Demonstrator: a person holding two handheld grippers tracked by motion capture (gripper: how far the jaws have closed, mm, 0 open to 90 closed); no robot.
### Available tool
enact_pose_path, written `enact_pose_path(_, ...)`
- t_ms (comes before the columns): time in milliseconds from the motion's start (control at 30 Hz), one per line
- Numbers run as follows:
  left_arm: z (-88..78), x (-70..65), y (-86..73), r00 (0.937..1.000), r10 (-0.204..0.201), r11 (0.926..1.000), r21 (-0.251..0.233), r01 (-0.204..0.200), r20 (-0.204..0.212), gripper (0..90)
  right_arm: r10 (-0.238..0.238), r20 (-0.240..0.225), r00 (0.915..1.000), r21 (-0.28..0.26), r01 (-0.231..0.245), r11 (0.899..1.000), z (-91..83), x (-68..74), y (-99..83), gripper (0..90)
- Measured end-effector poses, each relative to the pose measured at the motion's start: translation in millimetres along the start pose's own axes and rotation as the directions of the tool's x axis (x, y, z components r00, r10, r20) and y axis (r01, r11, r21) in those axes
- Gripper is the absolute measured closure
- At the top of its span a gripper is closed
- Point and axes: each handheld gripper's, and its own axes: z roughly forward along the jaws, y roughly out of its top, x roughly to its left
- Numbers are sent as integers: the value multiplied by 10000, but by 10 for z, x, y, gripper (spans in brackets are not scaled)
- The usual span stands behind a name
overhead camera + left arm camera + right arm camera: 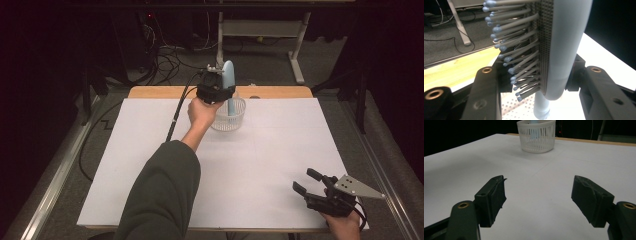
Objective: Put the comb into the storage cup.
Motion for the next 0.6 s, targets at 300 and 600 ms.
enact_pose_path(300, 13, -16, -29, 9997, 186, 9998, 106, -184, -131, 511, 19, -15, 10000, 22, -19, 10000, 2, 10, 0, 276)
enact_pose_path(600, 30, 46, -103, 9999, -92, 10000, 2, 92, -103, 511, -24, -26, 10000, 20, 24, 10000, 1, 10, 1, 276)
